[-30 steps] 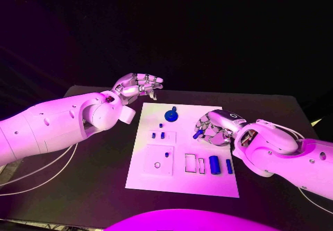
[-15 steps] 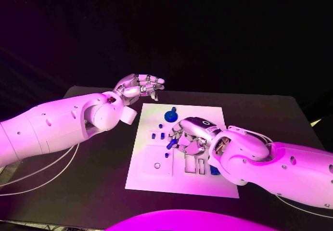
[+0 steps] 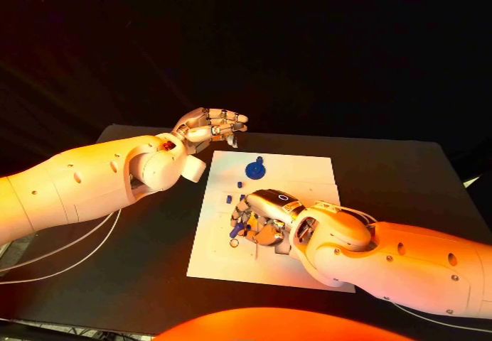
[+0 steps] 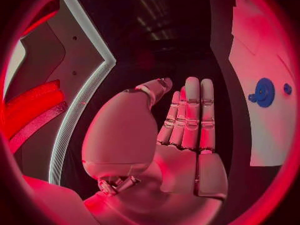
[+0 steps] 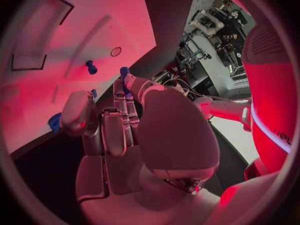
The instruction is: Assemble the parts on the task board
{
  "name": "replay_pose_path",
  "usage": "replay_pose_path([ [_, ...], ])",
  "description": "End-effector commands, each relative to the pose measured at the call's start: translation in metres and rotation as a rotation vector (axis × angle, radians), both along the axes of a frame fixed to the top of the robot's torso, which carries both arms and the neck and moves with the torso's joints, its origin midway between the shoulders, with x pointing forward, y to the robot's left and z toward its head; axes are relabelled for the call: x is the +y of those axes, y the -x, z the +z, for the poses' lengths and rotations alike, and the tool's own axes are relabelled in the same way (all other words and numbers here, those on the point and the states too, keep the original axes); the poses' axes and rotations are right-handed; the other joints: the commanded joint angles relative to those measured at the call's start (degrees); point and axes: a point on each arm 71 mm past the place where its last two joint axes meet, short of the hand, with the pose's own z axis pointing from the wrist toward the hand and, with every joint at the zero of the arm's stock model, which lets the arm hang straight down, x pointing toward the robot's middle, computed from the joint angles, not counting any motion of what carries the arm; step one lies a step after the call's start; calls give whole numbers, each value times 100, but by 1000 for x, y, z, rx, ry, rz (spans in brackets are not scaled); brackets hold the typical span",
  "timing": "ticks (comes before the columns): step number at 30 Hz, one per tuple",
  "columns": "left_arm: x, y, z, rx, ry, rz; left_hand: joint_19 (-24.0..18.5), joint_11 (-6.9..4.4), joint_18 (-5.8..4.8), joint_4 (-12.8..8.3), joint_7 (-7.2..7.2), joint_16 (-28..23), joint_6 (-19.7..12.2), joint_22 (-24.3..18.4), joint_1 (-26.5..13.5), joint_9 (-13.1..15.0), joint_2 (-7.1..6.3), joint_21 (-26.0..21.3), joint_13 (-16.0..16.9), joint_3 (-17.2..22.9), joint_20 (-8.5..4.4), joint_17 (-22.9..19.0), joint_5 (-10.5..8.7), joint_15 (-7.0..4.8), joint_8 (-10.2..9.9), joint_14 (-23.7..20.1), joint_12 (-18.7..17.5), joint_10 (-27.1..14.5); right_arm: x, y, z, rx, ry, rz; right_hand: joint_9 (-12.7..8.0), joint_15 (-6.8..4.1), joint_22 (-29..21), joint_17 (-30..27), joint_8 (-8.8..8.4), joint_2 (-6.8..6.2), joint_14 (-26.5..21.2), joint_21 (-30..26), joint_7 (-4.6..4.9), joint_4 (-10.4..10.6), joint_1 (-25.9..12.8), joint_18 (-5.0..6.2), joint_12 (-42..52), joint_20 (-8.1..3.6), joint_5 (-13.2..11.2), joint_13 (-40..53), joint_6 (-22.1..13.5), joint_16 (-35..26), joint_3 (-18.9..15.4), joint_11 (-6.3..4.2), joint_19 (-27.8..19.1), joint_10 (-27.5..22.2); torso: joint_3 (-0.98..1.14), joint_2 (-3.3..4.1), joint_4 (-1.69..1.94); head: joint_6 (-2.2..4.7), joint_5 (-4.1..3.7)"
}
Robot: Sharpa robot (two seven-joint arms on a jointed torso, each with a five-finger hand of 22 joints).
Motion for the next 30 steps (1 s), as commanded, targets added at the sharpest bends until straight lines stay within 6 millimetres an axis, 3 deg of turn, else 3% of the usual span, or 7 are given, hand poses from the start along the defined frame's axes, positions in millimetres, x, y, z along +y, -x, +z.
replay_pose_path([
  [1,-3,1,1,-3,8,-20,25,12,32,2,103,-25,-55,-14,47,-11,23,-34,-8,-36,2,-12,-39,24,-6,-31,-1,-42,3,2,-6,-10,42,37,110,-38,787,-12,13,12,219,-29,50,-57,-47,-68,-41,-26,24,8,5,11,3,39,-9,-1,1,1,3,-16,18],
  [30,-2,2,1,4,5,-26,26,12,32,1,103,-26,-55,-16,53,-11,25,-36,-8,-35,2,-13,-38,23,-5,-32,0,-42,7,2,-25,2,146,3,128,-34,789,-28,18,7,215,-53,53,-92,-109,-65,-62,-23,56,15,3,3,24,41,-16,16,1,2,-6,-53,47],
])
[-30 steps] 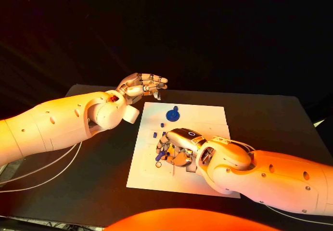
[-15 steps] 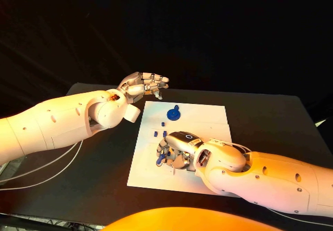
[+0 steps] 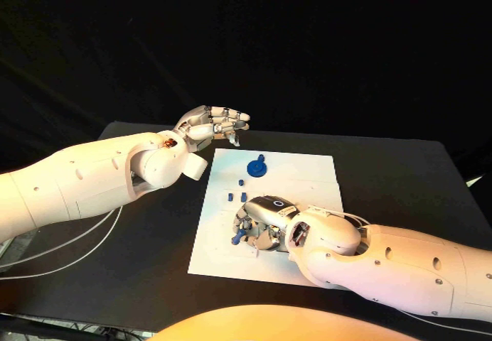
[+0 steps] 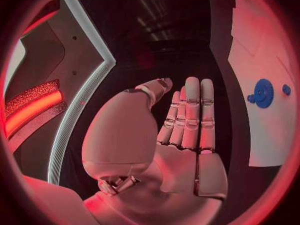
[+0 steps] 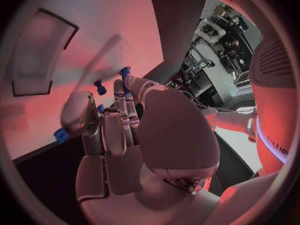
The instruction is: Assemble the parts on the task board
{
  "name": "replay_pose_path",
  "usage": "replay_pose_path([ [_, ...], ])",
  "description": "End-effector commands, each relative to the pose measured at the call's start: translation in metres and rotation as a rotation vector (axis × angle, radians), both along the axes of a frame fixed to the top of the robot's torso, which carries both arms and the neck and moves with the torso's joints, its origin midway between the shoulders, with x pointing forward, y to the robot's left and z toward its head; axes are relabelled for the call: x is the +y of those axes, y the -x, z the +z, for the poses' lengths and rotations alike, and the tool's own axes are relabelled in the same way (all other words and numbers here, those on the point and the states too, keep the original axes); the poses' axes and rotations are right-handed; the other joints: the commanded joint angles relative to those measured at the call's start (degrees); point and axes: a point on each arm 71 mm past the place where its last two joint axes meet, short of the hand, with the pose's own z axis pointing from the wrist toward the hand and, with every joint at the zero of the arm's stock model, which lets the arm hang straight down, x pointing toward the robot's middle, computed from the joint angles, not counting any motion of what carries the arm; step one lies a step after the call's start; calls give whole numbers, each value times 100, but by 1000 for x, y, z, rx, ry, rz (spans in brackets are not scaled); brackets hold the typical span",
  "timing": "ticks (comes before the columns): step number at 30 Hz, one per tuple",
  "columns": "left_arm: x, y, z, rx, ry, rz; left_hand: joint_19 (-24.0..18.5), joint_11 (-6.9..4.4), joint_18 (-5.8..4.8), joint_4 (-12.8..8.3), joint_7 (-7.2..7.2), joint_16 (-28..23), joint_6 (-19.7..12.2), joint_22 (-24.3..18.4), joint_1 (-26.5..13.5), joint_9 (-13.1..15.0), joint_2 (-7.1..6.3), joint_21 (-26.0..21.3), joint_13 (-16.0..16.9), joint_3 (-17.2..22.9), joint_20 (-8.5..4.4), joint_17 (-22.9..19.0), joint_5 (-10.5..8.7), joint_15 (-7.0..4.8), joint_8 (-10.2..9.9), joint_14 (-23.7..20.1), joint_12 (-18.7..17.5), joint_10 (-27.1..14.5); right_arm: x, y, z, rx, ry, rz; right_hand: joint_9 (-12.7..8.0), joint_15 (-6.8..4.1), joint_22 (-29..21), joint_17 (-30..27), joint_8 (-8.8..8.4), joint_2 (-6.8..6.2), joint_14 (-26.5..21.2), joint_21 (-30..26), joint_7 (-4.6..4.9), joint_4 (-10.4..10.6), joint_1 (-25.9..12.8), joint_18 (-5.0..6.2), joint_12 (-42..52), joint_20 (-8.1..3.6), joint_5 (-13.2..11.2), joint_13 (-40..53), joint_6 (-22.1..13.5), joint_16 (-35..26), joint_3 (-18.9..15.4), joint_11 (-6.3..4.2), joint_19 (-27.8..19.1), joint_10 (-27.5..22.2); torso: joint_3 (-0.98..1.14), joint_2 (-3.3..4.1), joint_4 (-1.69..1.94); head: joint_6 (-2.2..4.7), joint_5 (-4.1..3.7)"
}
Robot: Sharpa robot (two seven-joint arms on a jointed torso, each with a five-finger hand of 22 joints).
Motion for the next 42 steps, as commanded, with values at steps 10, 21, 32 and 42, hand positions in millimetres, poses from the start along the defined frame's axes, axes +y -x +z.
replay_pose_path([
  [10,-2,1,1,-2,7,-19,33,14,33,5,105,-26,-60,-12,60,-8,27,-42,-12,-42,2,-7,-39,24,-3,-31,0,-48,5,3,-5,-16,67,4,96,-25,788,-20,4,-13,214,-63,35,-63,-143,-64,-72,-18,56,8,-24,-2,13,53,-19,4,-3,-3,-6,-1,-18],
  [21,-2,1,1,0,7,-22,33,14,33,5,105,-26,-60,-12,60,-8,27,-42,-12,-42,2,-7,-39,24,-3,-31,0,-48,10,7,-5,-15,56,23,20,32,792,-21,-261,-257,213,-123,108,-98,-474,-60,-194,29,66,30,-422,-1,59,119,-30,-76,-3,-4,0,9,-29],
  [32,-2,1,1,3,6,-24,37,15,32,11,106,-27,-63,-16,63,-10,30,-49,-14,-46,3,-8,-39,25,0,-31,2,-51,8,7,-2,-29,12,11,-65,22,783,-12,-513,-444,214,-190,122,-71,-688,-48,-235,35,-10,69,-854,8,-32,104,-36,-146,4,-4,-2,11,-28],
  [42,-2,1,0,9,4,-29,39,16,33,10,106,-29,-72,-18,71,-12,33,-53,-17,-46,3,-9,-38,25,-3,-34,-2,-61,-7,6,7,-67,-106,-28,-139,45,755,-8,-676,-530,209,-335,99,-61,-764,-32,-239,52,-33,93,-1172,11,-211,130,-68,-385,6,-8,-7,26,-35],
])
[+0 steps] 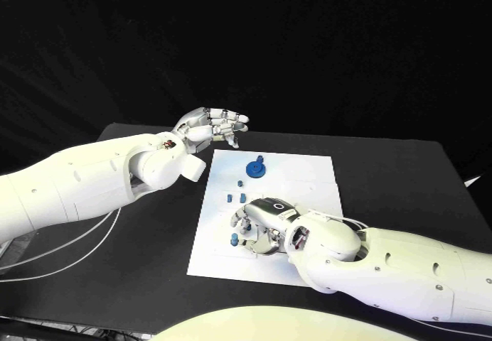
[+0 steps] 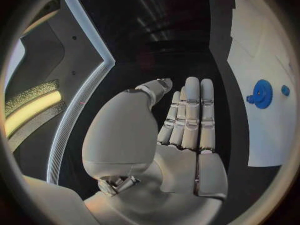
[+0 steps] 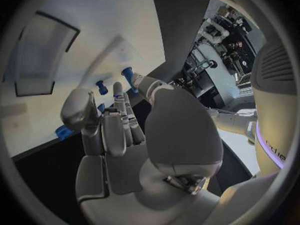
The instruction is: Assemble the parts on the task board
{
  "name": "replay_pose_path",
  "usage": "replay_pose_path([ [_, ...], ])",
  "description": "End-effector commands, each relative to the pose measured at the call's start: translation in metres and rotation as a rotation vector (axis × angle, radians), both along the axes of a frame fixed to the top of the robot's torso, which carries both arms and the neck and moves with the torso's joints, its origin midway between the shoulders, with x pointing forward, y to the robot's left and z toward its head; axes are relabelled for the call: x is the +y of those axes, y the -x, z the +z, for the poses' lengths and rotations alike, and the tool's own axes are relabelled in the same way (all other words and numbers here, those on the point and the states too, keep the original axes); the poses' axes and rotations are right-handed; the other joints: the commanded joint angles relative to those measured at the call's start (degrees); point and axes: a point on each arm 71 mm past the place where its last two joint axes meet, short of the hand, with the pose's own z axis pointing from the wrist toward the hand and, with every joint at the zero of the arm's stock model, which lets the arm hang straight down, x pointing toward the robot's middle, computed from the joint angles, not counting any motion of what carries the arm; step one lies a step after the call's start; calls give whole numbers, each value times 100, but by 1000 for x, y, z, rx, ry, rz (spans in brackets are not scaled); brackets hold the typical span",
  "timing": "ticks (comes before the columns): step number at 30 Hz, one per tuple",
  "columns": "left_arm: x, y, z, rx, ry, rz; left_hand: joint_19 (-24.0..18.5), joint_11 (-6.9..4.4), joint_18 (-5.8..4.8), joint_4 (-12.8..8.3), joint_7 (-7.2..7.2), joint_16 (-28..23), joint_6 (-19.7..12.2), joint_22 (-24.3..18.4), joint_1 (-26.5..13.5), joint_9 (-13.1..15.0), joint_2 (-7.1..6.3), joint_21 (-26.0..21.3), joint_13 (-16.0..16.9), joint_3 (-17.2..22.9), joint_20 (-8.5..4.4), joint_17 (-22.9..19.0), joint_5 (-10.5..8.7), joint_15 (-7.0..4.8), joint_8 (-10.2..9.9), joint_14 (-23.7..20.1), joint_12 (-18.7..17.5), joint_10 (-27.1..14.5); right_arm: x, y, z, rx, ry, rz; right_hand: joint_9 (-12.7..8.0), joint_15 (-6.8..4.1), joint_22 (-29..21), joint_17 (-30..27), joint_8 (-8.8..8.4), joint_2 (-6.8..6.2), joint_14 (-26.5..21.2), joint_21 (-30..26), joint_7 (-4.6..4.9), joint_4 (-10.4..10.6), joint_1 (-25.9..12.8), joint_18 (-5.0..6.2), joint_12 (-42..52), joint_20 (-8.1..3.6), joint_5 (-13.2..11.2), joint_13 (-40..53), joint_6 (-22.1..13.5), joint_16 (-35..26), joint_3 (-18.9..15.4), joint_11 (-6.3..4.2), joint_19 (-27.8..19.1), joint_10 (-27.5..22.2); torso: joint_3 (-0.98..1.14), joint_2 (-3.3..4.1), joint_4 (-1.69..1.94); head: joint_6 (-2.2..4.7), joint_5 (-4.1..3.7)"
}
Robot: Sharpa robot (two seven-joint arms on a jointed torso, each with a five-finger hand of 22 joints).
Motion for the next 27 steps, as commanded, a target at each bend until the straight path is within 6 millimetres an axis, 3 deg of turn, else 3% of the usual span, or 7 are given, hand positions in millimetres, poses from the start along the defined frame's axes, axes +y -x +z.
replay_pose_path([
  [1,-2,1,1,1,7,-23,39,-5,33,-6,106,-29,-32,-6,49,-8,10,-31,-9,-29,3,-8,-38,25,-3,-35,-2,-40,-4,2,9,-39,-109,0,-15,41,766,6,-34,-54,209,6,-9,13,-22,-37,48,8,-12,21,-53,12,-97,-8,-14,-35,3,-3,-2,13,-11],
  [8,-2,1,-1,3,6,-26,39,-5,33,-6,106,-29,-32,-6,49,-8,10,-31,-9,-29,3,-8,-38,25,-3,-35,-2,-40,-41,-2,31,9,-229,-60,-16,-27,787,18,21,10,214,64,-8,9,73,-44,345,-42,104,188,34,19,-246,-95,26,250,-5,-12,-8,44,-77],
  [11,-1,1,-1,4,6,-26,39,-3,32,-5,106,-32,-37,-8,50,-9,8,-33,-10,-31,3,-9,-39,26,-4,-38,-5,-46,-68,-12,39,96,-232,-161,92,-5,805,6,336,39,217,118,44,130,-57,-62,668,-39,150,411,531,15,-372,-62,53,572,-7,-22,-20,57,-111],
  [15,0,1,-2,4,5,-25,39,-3,32,-5,106,-32,-37,-8,50,-9,8,-33,-10,-31,3,-9,-39,26,-4,-38,-5,-46,-106,-21,44,187,-210,-285,237,-85,834,61,601,-19,236,210,-67,315,-262,-71,1257,-93,334,960,671,50,-690,-168,93,747,-12,-34,-33,85,-181],
  [17,0,2,-2,4,5,-24,39,-3,32,-5,106,-32,-37,-8,50,-9,8,-33,-10,-31,3,-9,-39,26,-4,-38,-5,-46,-125,-23,44,233,-193,-341,392,-131,868,122,817,-16,256,349,-123,485,-351,-94,2011,-140,503,1692,558,85,-1028,-213,139,660,-13,-48,-47,96,-228],
  [21,1,2,-3,4,3,-19,39,-3,32,-5,106,-32,-37,-8,50,-9,8,-33,-10,-31,3,-9,-39,26,-4,-38,-5,-46,-154,-22,43,297,-154,-415,664,-157,963,554,1274,205,354,790,-152,897,-379,-161,5335,-170,554,5272,257,337,-1604,-255,265,980,-9,-65,-73,93,-304],
  [27,2,3,-5,6,3,-13,37,2,31,-6,108,-39,-64,-13,57,-16,-6,-44,-17,-41,5,-13,-39,30,-13,-48,-13,-70,-191,-15,38,326,-88,-509,699,-156,1054,1015,1438,411,440,1245,-163,916,-468,-228,6586,-171,548,6738,210,570,-1954,-256,375,1526,-9,-84,-87,90,-448],
])
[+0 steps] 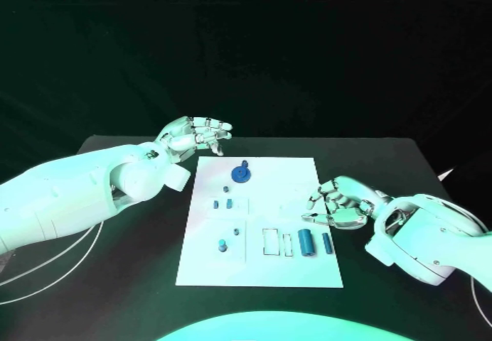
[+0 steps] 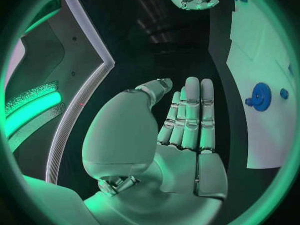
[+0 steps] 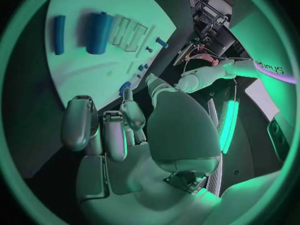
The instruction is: Assemble the parts on the task board
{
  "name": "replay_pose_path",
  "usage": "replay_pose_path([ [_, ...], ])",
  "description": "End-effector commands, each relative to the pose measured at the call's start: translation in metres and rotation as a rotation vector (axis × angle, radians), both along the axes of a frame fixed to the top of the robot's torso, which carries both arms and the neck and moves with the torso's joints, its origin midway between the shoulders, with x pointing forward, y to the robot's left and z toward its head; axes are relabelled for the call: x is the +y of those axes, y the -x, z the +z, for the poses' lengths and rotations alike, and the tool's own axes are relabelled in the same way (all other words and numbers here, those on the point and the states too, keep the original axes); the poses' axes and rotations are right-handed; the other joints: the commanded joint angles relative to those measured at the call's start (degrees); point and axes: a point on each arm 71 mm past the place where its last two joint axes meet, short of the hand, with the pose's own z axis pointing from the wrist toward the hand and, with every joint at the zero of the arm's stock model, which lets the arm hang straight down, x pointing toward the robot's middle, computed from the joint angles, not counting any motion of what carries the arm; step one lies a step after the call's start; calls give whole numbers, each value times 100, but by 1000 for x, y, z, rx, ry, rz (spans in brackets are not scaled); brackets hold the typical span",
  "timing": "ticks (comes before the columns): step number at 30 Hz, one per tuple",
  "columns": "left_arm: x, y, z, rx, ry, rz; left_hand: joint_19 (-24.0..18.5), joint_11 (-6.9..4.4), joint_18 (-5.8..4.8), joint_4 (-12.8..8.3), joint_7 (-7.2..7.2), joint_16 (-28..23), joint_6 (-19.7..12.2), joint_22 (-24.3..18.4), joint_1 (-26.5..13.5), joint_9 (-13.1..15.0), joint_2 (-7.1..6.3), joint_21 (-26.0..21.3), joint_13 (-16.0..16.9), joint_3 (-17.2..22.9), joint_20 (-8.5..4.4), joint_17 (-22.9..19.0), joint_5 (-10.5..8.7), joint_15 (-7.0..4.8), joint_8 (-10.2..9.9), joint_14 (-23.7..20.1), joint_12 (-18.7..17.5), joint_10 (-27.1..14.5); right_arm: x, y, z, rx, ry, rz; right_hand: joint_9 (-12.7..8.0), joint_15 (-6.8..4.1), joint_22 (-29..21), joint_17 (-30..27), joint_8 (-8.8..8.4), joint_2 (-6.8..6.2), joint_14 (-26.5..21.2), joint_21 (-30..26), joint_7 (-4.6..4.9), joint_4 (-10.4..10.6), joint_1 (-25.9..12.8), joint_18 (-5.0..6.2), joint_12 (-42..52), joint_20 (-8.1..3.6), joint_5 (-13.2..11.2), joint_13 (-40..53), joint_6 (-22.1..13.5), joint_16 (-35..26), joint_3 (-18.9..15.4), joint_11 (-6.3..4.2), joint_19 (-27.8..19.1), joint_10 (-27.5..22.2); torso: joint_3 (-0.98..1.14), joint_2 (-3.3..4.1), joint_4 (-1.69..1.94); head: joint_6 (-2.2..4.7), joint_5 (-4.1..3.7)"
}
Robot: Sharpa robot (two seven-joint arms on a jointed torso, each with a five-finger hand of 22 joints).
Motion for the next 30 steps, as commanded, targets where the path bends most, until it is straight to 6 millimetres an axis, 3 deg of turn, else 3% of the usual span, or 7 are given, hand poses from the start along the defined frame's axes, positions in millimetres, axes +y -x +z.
replay_pose_path([
  [1,-1,1,0,-8,11,-10,37,2,31,-6,129,-39,-44,-6,57,-7,-5,-22,-6,-41,5,-9,-39,9,-13,-27,-13,-28,-12,6,-8,110,46,-40,9,-32,1065,658,53,83,450,168,-18,8,-38,-59,302,4,35,358,-10,68,-120,1,153,153,-3,-17,-16,39,-80],
  [3,-1,1,0,-7,10,-9,37,2,31,-6,129,-39,-44,-6,57,-7,-5,-22,-6,-41,5,-9,-39,9,-13,-27,-13,-28,-18,9,-11,116,70,-57,13,-37,1090,755,87,114,468,294,-28,10,-114,-78,458,1,108,543,8,114,-221,-6,182,244,-6,-19,-17,32,-78],
  [4,-1,1,0,-7,10,-9,37,2,31,-6,129,-39,-44,-6,57,-7,-5,-22,-6,-41,5,-9,-39,9,-13,-27,-13,-28,-20,10,-13,119,83,-63,13,-42,1106,807,113,139,477,380,-37,13,-168,-90,543,-3,277,650,20,139,-314,-12,201,292,-6,-14,-17,34,-89],
  [8,-1,1,-1,-7,10,-9,37,2,31,-6,129,-39,-44,-6,57,-7,-5,-22,-6,-41,5,-9,-39,9,-13,-27,-13,-28,-20,17,-24,130,127,-73,14,-54,1145,951,128,217,503,572,-60,20,-277,-119,669,-12,314,809,90,200,-446,-31,243,380,-2,-4,-19,37,-84],
  [16,0,2,-1,-5,10,-9,37,4,30,0,132,-39,-52,-8,56,-9,-3,-26,-8,-45,6,-9,-38,11,-14,-28,-14,-34,-13,21,-41,139,174,-90,6,-56,1173,1099,97,242,530,716,-65,22,-424,-140,746,-17,327,921,114,261,-676,-34,273,433,-8,5,3,-13,-58],
  [30,2,2,-1,-3,9,-7,37,4,30,0,132,-39,-52,-8,56,-9,-3,-26,-8,-45,6,-9,-38,11,-14,-28,-14,-34,0,20,-58,156,227,-69,3,-51,1175,1133,79,251,535,734,-61,20,-449,-142,740,-14,274,929,108,275,-794,-30,272,427,-4,0,-8,-35,-12],
])
